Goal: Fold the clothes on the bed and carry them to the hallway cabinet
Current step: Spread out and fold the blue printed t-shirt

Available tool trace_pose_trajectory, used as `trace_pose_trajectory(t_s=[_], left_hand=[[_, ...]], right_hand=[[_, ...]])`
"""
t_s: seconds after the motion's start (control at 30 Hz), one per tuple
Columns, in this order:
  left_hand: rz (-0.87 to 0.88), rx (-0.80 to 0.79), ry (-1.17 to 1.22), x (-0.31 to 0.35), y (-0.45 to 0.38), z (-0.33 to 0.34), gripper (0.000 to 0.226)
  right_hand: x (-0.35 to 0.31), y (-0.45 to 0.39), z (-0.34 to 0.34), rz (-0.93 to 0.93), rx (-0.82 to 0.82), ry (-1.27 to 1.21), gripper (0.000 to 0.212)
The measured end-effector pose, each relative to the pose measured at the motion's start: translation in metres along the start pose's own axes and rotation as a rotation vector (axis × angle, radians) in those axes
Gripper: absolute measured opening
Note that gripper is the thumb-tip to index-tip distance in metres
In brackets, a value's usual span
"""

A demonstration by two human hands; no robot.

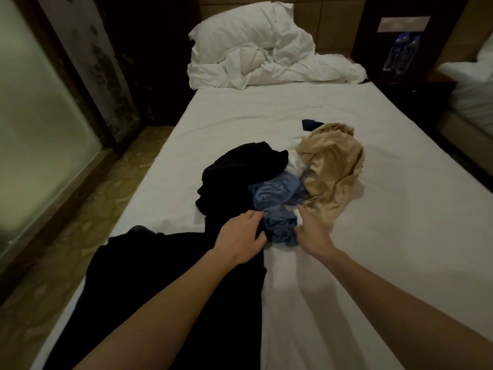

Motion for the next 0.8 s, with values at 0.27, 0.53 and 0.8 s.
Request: trace_pose_trajectory(t_s=[0.27, 0.53, 0.8], left_hand=[[-0.05, -0.076, -0.189, -0.01, -0.055, 0.036, 0.031], [-0.024, 0.228, 0.625, 0.05, -0.038, -0.024, 0.014], [-0.11, 0.345, 1.021, 0.149, 0.001, -0.097, 0.028]], right_hand=[[0.006, -0.034, 0.001, -0.09, -0.094, 0.004, 0.02], [-0.012, 0.042, -0.068, 0.01, -0.186, -0.708, 0.023], [-0.038, 0.155, -0.169, -0.118, -0.243, -0.918, 0.033]])
Point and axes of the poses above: each hand's wrist, its own y-axis away from the middle knuckle, its own z-axis out of the palm, x = y × z, the point moved 5 cm from there along -y, towards the middle knuckle, and after that the axes turned 14 degrees about z, right-handed, at the moved point
